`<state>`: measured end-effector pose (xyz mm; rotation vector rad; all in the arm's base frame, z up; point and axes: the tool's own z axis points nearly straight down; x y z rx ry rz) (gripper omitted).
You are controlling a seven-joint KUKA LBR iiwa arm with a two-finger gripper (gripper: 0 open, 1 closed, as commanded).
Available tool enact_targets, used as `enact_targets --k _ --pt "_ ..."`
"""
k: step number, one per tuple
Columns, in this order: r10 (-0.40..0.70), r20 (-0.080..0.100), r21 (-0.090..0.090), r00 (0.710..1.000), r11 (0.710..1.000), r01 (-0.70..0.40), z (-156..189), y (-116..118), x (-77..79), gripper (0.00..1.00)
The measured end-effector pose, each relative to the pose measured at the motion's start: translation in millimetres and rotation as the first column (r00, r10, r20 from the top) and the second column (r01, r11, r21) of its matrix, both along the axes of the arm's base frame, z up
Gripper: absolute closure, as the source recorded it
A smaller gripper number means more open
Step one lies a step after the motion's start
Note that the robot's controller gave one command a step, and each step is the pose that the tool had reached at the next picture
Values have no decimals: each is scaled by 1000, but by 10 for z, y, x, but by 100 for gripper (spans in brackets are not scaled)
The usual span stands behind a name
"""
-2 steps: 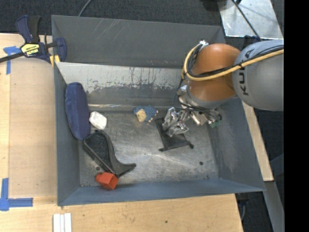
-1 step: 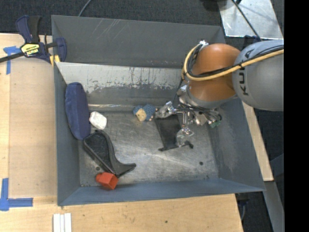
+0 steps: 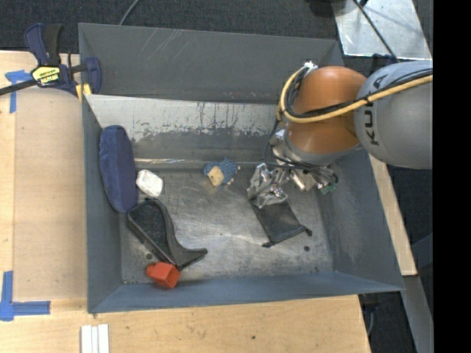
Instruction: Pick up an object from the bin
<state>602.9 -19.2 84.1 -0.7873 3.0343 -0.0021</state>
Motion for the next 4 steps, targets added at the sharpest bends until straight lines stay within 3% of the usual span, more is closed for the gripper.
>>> enact_targets --k 1,2,3,4 --pt "208 9 3 978 978 -208 -71 -690 -50 100" --pt "209 1 -2 978 978 -209 -101 -712 -72 0" --pt "234 3 -6 972 972 -234 347 -1279 143 0" --pt "220 -8 1 975 975 -220 372 -1176 -606 0"
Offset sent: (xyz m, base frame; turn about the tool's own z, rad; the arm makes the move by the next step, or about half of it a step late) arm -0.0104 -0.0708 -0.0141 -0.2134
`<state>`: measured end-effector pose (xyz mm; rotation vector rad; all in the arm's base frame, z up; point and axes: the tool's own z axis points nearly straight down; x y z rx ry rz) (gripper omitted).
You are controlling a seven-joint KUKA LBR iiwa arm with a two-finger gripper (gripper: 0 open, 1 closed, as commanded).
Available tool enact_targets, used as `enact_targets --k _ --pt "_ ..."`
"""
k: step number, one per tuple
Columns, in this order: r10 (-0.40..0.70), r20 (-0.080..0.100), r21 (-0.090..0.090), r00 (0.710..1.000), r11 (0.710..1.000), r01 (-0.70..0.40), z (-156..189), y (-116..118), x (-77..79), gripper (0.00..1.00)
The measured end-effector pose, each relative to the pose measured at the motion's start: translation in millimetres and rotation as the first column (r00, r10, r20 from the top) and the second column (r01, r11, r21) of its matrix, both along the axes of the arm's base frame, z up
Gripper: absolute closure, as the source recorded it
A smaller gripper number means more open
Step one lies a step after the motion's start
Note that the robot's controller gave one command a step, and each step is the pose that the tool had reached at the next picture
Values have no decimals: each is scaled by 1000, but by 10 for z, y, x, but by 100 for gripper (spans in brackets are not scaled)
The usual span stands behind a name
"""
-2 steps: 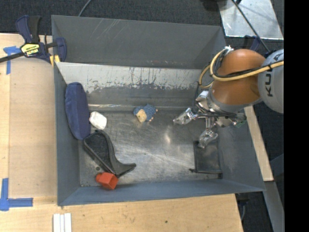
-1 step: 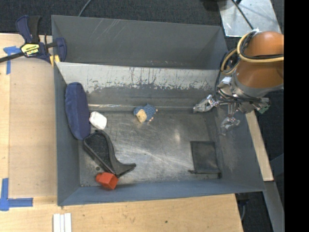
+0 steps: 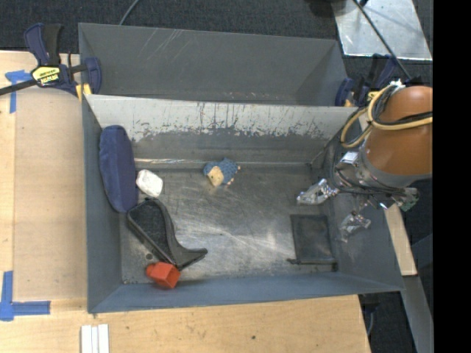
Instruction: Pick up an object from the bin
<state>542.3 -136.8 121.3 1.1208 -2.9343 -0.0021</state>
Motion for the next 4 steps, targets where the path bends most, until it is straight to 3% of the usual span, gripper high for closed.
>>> enact_targets --k 1,2,3,4 --pt "239 6 4 971 971 -239 -473 115 -87 0" --pt "494 -3 38 870 869 -493 -482 103 279 0" --pt "713 25 6 700 700 -714 -462 187 52 0" --pt "708 13 -7 706 707 -708 -459 65 47 100"
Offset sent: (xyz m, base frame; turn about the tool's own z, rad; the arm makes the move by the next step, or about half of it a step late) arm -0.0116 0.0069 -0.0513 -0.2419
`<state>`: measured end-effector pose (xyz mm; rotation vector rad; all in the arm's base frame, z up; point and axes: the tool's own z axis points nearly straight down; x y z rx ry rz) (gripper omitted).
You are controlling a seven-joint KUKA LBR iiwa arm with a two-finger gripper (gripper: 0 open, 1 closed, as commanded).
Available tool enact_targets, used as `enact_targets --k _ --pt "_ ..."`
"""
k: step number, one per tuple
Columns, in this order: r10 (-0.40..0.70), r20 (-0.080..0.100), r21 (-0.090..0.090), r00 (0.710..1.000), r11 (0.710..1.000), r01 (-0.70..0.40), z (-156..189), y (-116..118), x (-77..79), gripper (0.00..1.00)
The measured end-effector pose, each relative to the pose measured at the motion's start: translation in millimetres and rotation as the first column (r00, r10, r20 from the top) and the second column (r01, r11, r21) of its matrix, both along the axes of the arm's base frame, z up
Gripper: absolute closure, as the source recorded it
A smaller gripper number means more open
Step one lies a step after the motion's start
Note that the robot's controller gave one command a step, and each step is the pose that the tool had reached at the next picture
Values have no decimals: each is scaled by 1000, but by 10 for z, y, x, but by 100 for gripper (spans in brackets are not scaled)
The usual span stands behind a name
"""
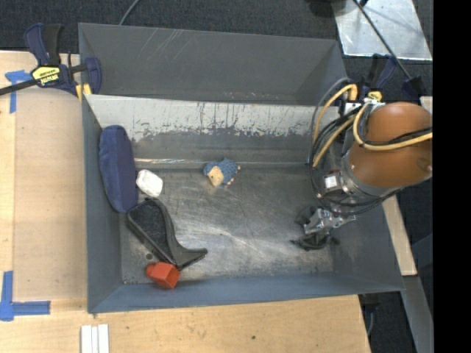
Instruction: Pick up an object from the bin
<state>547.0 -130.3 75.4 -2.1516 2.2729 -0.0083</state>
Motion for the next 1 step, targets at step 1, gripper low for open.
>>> enact_targets --k 1 --pt "-20 -2 -6 1000 1000 20 1389 -254 71 100"
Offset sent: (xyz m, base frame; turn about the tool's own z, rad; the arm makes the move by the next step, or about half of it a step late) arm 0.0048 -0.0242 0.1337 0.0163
